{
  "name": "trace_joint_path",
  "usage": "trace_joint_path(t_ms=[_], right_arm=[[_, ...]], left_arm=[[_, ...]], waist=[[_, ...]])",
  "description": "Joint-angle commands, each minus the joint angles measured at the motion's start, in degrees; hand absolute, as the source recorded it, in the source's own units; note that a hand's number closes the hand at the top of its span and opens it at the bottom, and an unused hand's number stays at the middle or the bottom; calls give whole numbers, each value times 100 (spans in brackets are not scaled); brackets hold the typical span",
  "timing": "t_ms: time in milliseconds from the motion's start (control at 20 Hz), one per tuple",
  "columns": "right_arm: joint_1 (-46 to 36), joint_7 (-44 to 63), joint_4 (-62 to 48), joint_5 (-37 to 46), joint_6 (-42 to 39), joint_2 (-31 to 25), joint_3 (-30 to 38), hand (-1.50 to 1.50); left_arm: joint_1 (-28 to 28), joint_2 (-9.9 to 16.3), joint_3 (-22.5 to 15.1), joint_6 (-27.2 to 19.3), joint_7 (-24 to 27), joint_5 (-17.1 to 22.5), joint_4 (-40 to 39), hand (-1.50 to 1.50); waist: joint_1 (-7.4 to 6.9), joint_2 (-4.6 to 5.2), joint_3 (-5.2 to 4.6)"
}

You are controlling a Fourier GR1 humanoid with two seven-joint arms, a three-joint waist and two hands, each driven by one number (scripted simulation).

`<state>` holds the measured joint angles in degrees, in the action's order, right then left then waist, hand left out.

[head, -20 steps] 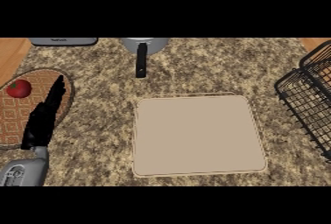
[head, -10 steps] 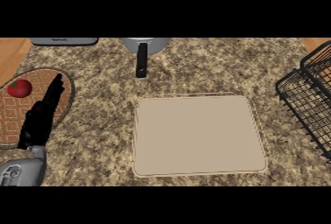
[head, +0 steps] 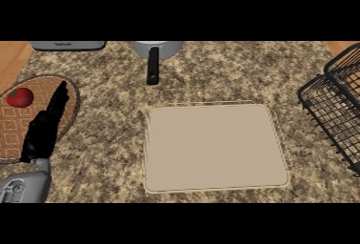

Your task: Pick the lemon from the tray and place it in the tiered basket

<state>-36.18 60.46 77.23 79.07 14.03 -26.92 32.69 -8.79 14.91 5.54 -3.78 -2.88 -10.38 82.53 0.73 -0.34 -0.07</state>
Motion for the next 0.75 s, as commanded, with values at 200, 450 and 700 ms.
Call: trace_joint_path(t_ms=[200, 450, 700], right_arm=[[565, 1144, 2631, -14, -1062, 788, 386, -150], [1636, 1027, 4643, -267, -1747, 1630, 588, -150], [2847, 564, 6718, -742, -2019, 2556, 743, -150]], left_arm=[[-35, -46, 41, -64, -174, -34, -52, 0], [202, 41, 116, 57, -22, 53, 48, 0], [-25, -64, 0, -136, -212, -137, 211, 0]], waist=[[169, -51, -7], [173, -55, -3], [201, -42, 6]])
